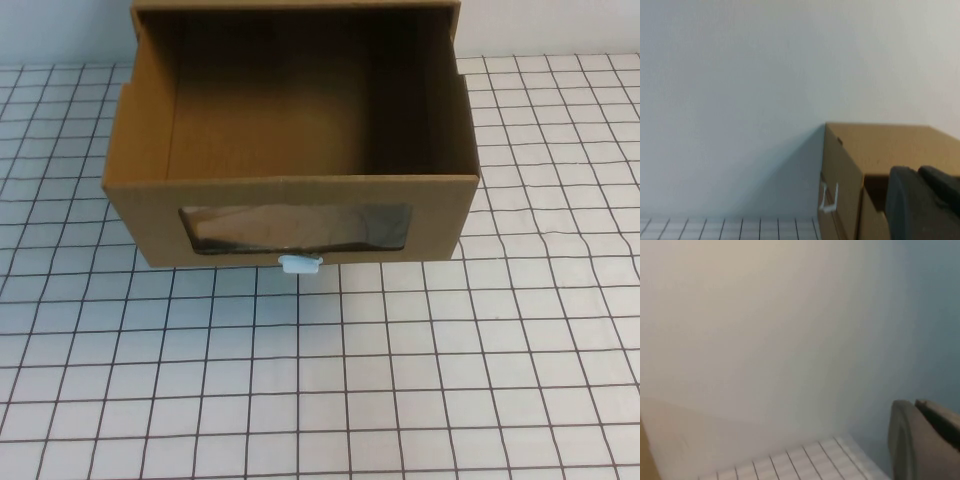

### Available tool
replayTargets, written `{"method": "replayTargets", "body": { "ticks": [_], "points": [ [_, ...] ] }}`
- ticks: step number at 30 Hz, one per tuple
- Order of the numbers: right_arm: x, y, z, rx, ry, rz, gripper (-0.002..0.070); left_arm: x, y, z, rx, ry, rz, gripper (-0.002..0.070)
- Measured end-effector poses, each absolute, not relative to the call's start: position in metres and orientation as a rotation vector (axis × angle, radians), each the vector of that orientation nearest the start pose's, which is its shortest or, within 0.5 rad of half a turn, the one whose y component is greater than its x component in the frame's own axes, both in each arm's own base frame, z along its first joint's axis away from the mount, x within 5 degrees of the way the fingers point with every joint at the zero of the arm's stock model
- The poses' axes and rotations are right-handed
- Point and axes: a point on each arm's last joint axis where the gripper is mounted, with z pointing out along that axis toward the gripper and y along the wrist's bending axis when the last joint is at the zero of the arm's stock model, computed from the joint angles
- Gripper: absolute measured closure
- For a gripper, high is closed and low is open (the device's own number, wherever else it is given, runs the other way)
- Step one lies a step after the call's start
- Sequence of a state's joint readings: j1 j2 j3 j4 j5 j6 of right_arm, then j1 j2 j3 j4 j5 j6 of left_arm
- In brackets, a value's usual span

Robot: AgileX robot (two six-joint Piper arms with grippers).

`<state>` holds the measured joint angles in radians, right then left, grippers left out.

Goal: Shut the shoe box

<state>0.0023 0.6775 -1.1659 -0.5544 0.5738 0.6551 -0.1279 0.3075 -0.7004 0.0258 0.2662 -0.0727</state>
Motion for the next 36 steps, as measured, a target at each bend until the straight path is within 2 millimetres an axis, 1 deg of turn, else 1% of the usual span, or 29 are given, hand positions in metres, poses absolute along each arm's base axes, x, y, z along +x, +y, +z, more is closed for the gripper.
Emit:
{"method": "replayTargets", "body": {
  "ticks": [2,4,8,11,14,17,19,22,23,25,26,28,31,36],
  "points": [
    [0.097,-0.029,0.481,0.422,1.562,-0.096,0.0690,0.048,-0.005,0.391,0.050,1.428,-0.139,0.0677],
    [0.101,-0.030,0.475,0.453,1.617,-0.096,0.0689,0.053,-0.006,0.384,0.052,1.484,-0.136,0.0677],
    [0.102,-0.027,0.472,0.476,1.641,-0.040,0.0689,0.062,-0.007,0.372,0.050,1.555,-0.142,0.0677],
    [0.103,-0.026,0.474,0.464,1.620,-0.011,0.0690,0.073,-0.009,0.365,0.052,1.619,-0.140,0.0678],
    [0.104,-0.020,0.474,0.479,1.622,0.095,0.0689,0.086,-0.011,0.362,0.060,1.680,-0.134,0.0677],
    [0.111,-0.008,0.469,0.460,1.687,0.246,0.0690,0.102,-0.015,0.367,0.099,1.729,-0.138,0.0677],
    [0.120,0.004,0.465,0.356,1.757,0.340,0.0689,0.114,-0.022,0.380,0.178,1.741,-0.140,0.0677],
    [0.136,0.029,0.459,0.103,1.840,0.485,0.0689,0.134,-0.035,0.403,0.299,1.758,-0.163,0.0677],
    [0.142,0.039,0.457,-0.003,1.854,0.526,0.0689,0.140,-0.040,0.413,0.328,1.756,-0.174,0.0677],
    [0.151,0.055,0.454,-0.225,1.855,0.573,0.0689,0.160,-0.051,0.430,0.394,1.780,-0.193,0.0677],
    [0.154,0.064,0.452,-0.330,1.843,0.609,0.0689,0.171,-0.056,0.433,0.418,1.807,-0.204,0.0677],
    [0.157,0.078,0.450,-0.490,1.810,0.683,0.0689,0.194,-0.066,0.446,0.454,1.841,-0.238,0.0678],
    [0.159,0.100,0.446,-0.696,1.754,0.785,0.0689,0.228,-0.081,0.458,0.496,1.885,-0.303,0.0677],
    [0.156,0.130,0.435,-0.959,1.695,0.849,0.0689,0.284,-0.108,0.473,0.562,1.887,-0.439,0.0677]
  ]
}}
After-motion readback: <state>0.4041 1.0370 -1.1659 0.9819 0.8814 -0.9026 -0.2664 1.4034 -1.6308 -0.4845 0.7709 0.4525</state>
